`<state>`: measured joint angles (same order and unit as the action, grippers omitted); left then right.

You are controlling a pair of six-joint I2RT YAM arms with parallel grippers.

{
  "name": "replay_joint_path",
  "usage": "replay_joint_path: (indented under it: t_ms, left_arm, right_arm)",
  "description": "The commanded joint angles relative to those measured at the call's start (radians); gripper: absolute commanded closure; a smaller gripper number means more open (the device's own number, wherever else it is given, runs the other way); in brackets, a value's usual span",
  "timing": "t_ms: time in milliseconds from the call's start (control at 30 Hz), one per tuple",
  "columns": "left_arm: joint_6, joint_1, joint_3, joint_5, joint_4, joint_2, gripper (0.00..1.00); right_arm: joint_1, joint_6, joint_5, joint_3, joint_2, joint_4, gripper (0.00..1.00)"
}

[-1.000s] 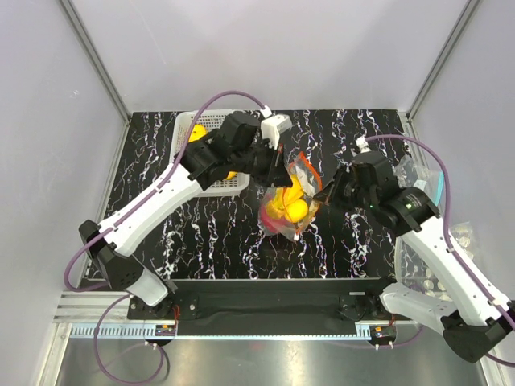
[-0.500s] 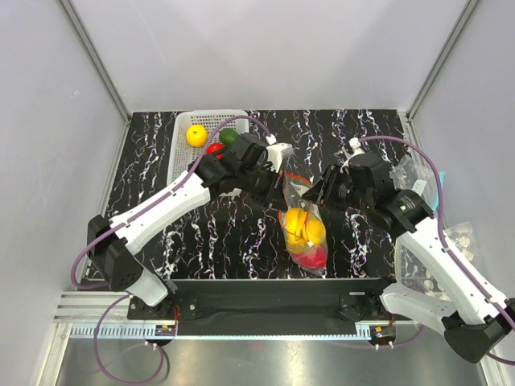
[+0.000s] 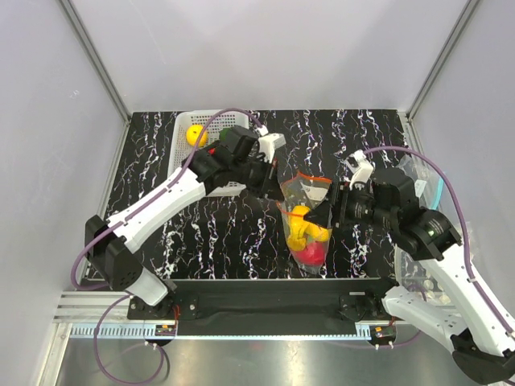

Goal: Place the food in the zip-top bag and seal the zipper
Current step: Adjust the zipper food storage bag at the center of the board.

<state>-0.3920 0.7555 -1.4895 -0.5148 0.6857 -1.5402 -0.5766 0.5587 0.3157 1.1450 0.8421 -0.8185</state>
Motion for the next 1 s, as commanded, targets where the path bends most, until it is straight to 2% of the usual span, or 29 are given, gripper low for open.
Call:
replay_joint_path:
  t_ms: [0, 167, 400, 533, 633, 767, 833, 967]
  left_arm:
    - [0.031, -0.068, -0.031, -0.042, -0.048, 0.042, 0.98]
    - [0.064, -0.136, -0.074, -0.079, -0.025, 0.020, 0.98]
    - [0.056, -0.142, -0.106, -0.119, -0.021, -0.001, 0.98]
    - [0.065, -0.142, -0.094, -0.108, -0.015, 0.002, 0.98]
    - [0.067, -0.142, -0.083, -0.111, -0.012, 0.005, 0.98]
    - [0.068, -0.142, -0.069, -0.103, -0.012, 0.020, 0.98]
    - [0.067, -0.142, -0.058, -0.103, -0.014, 0.031, 0.98]
    - [0.073, -0.142, -0.049, -0.100, -0.011, 0.045, 0.98]
  right_arm:
    - [-0.008, -0.062, 0.143, -0.025, -0.015, 0.016, 0.34]
    - [-0.009, -0.086, 0.149, -0.028, 0.041, 0.018, 0.34]
    - [-0.045, -0.118, 0.091, 0.009, 0.120, 0.004, 0.38]
    - [-0.106, -0.149, -0.061, -0.010, 0.140, 0.024, 0.44]
    - [-0.111, -0.177, -0.150, -0.050, 0.108, 0.067, 0.52]
    - [-0.109, -0.203, -0.277, -0.083, 0.040, 0.100, 0.54]
    - [-0.109, -0.230, -0.306, -0.111, 0.014, 0.131, 0.59]
    - [-0.111, -0.269, -0.365, -0.201, -0.043, 0.240, 0.56]
